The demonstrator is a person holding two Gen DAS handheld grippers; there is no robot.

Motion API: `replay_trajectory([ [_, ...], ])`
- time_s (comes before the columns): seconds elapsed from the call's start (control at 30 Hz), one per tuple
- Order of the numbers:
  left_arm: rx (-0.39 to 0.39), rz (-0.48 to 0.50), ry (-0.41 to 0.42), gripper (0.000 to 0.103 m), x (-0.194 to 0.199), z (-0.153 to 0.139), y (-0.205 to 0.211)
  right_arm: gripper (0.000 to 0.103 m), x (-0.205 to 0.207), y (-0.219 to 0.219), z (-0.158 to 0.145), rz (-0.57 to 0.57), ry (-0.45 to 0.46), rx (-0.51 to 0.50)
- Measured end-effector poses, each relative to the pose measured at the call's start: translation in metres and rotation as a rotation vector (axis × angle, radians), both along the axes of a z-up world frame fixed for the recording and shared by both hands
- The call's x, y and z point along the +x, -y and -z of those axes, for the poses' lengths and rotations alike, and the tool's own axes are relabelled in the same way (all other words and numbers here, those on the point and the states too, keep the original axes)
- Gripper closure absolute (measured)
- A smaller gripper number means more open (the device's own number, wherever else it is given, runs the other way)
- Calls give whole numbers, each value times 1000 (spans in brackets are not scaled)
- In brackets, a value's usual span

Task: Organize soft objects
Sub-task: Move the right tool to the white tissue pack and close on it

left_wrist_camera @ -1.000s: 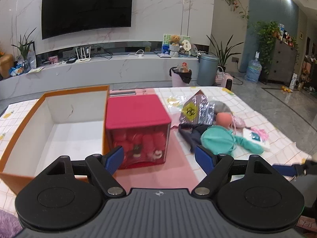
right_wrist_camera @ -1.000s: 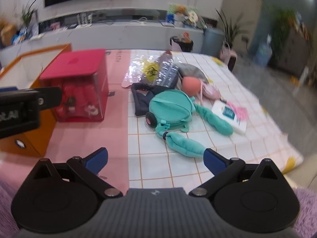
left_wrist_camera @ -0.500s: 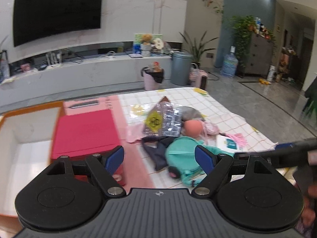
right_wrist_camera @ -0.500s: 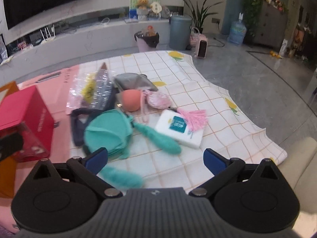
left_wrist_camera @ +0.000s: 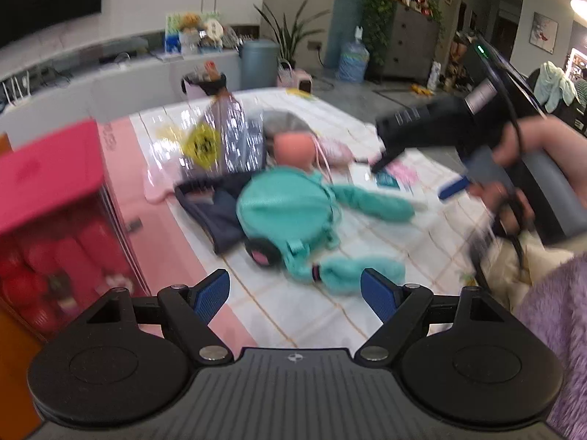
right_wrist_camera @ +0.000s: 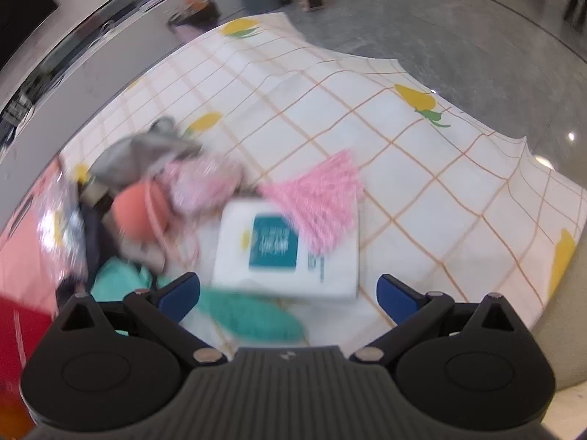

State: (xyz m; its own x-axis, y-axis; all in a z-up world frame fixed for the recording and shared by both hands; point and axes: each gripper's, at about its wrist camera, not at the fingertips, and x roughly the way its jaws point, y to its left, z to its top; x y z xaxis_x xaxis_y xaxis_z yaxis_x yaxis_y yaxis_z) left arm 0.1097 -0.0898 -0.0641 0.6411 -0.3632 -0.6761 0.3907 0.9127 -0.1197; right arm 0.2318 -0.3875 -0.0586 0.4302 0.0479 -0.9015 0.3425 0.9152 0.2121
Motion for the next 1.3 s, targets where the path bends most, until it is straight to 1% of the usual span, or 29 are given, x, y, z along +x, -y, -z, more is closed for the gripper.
replay_trajectory([
  [0.1,-14,7,-28,8,-3,7,-2,2,14,-1,10,25,-39,-30],
  [0.17,-27,9,-43,8,-3,8,-5,2,20,-1,16,40,-67,-10],
  [0.23,-32,11,-49,8,-2,8,-7,2,26,-2,21,46,-71,7],
  [0.3,-35,9,-49,8,-2,8,-8,2,31,-7,21,30,-62,-22],
  [0.37,-34,6,-56,8,0,10,-8,2,37,-14,24,-20,-71,-78],
  [0.43,-31,2,-66,8,1,11,-9,2,39,-26,28,-132,-72,-150],
  [0.5,-27,-2,-68,8,0,11,-11,2,33,-34,29,-226,-57,-174],
  [0.57,-23,-7,-68,8,-1,12,-13,3,26,-35,28,-277,-67,-166],
  [0.63,-22,-8,-70,8,-3,11,-16,3,14,-36,26,-338,-98,-155],
  [0.73,-17,-3,-71,8,-5,10,-17,2,-4,-38,24,-459,-146,-159],
  [0.77,-15,-3,-70,8,-5,10,-18,2,-9,-36,23,-473,-155,-157],
  [0.8,-14,-3,-68,8,-5,9,-18,2,-13,-32,23,-473,-189,-135],
  [0.83,-12,-3,-68,8,-5,9,-18,2,-14,-28,23,-464,-232,-100],
  [0.87,-11,-2,-69,8,-5,9,-18,2,-16,-23,23,-462,-255,-66],
  [0.9,-10,-2,-71,8,-5,9,-18,2,-20,-20,18,-498,-245,-43],
  [0.93,-8,-2,-73,8,-5,9,-17,2,-24,-18,12,-555,-212,-50],
  [0.97,-5,-2,-74,8,-5,10,-17,2,-28,-18,7,-597,-179,-95],
  [1.03,1,-3,-76,8,-5,10,-17,2,-34,-14,-4,-653,-99,-220],
  [1.07,3,-3,-78,8,-5,11,-17,2,-37,-10,-8,-674,-49,-250],
  [1.1,5,-3,-81,8,-4,12,-16,2,-38,-5,-10,-688,-18,-247],
  [1.17,12,-3,-83,8,-4,13,-16,2,-42,5,-15,-717,11,-207],
  [1.2,17,-2,-82,8,-5,13,-15,2,-45,7,-17,-753,44,-188],
  [1.23,23,1,-80,8,-5,14,-15,2,-48,1,-20,-820,89,-172],
  [1.27,31,6,-77,8,-6,14,-14,2,-54,-2,-23,-924,136,-169],
  [1.3,39,12,-73,8,-7,15,-14,2,-58,-9,-24,-1035,162,-190],
])
